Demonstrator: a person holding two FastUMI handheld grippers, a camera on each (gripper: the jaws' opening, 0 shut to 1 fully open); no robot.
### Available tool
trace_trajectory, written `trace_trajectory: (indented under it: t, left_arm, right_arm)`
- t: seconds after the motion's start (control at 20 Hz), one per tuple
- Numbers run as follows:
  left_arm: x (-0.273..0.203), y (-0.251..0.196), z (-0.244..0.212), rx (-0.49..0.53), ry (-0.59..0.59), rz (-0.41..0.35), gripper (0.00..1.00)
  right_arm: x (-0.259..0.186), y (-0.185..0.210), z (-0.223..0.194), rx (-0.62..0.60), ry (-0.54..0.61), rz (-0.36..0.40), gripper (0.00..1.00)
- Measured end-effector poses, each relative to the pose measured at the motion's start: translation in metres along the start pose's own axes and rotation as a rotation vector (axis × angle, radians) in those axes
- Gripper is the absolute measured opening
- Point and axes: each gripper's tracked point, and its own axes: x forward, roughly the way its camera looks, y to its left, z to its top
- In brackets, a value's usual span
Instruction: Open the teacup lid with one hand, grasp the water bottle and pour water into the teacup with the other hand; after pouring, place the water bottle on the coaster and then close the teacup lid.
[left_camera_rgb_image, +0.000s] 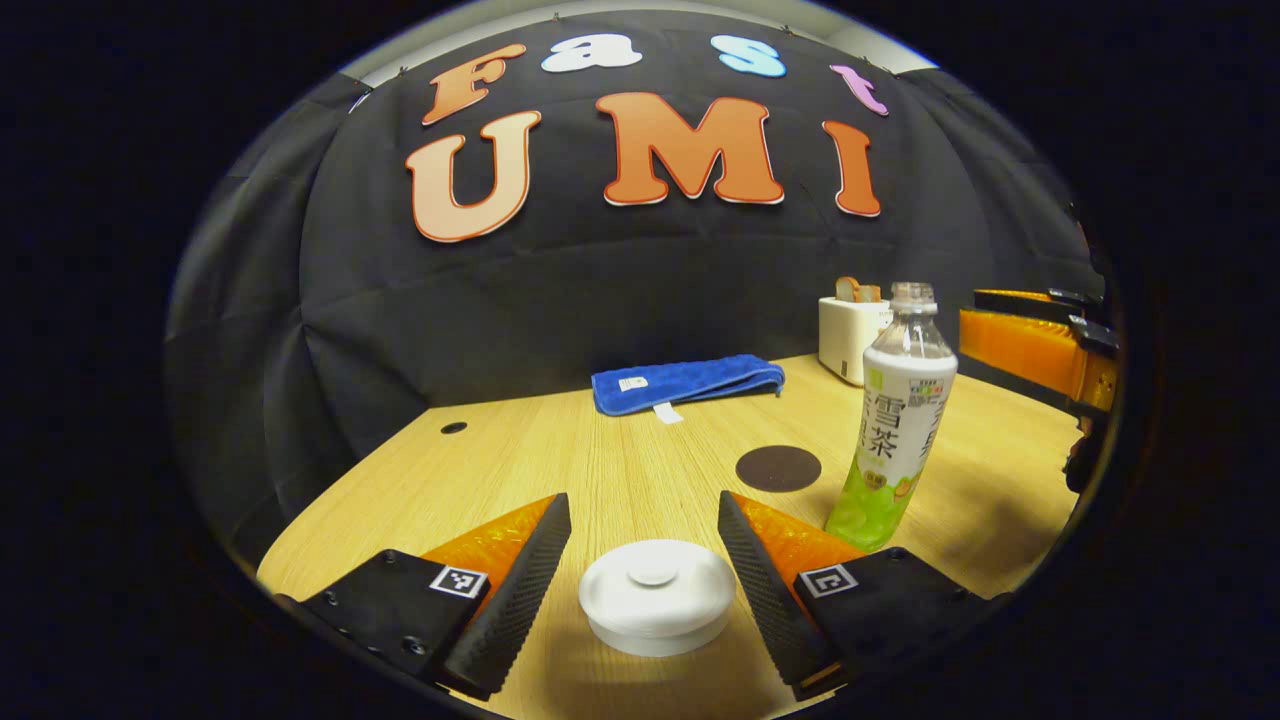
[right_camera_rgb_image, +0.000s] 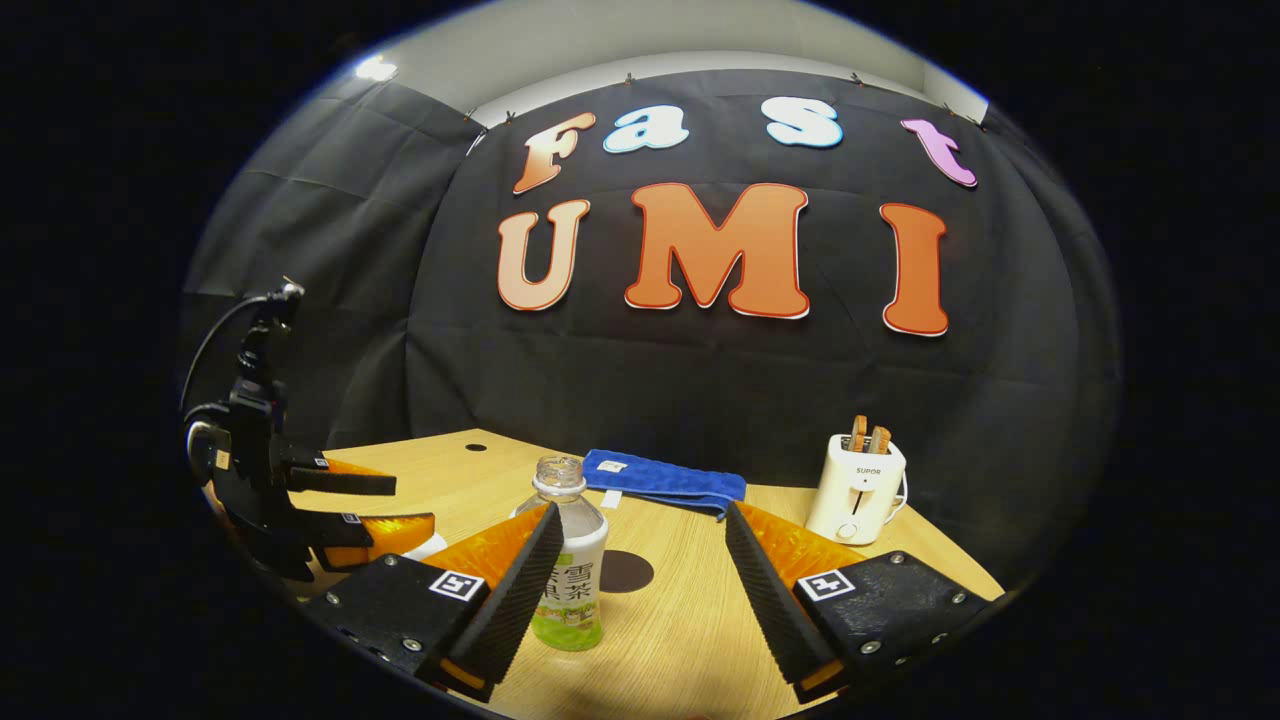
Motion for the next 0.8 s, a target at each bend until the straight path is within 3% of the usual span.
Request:
trace_trajectory:
  t: [0.05,0.1,0.3,0.35,0.45,0.55,0.65,0.8]
  left_arm:
    - [0.002,0.000,-0.005,-0.001,0.013,-0.002,0.92]
    - [0.002,-0.002,-0.010,0.000,0.029,-0.004,0.81]
    - [0.004,0.001,-0.021,0.020,0.061,0.023,0.79]
    - [0.006,0.001,-0.022,0.020,0.072,0.023,0.69]
    - [0.005,0.002,-0.022,0.028,0.077,0.036,0.59]
    - [0.008,0.000,-0.023,0.045,0.080,0.037,0.40]
    - [0.006,0.001,-0.022,0.041,0.081,0.040,0.33]
    - [0.007,0.004,-0.018,0.021,0.057,0.049,0.35]
  right_arm:
    - [0.000,0.001,-0.002,-0.003,0.003,0.001,0.98]
    - [0.000,0.000,-0.004,-0.005,0.005,-0.001,0.98]
    - [0.000,-0.002,-0.009,-0.001,0.015,0.003,0.98]
    - [-0.001,-0.003,-0.009,0.000,0.017,0.002,0.98]
    - [-0.001,-0.004,-0.011,-0.001,0.021,0.000,0.98]
    - [-0.002,-0.003,-0.012,0.001,0.022,0.003,0.98]
    - [-0.002,-0.002,-0.011,-0.001,0.022,0.005,0.98]
    - [-0.003,0.000,-0.014,-0.004,0.027,0.012,0.98]
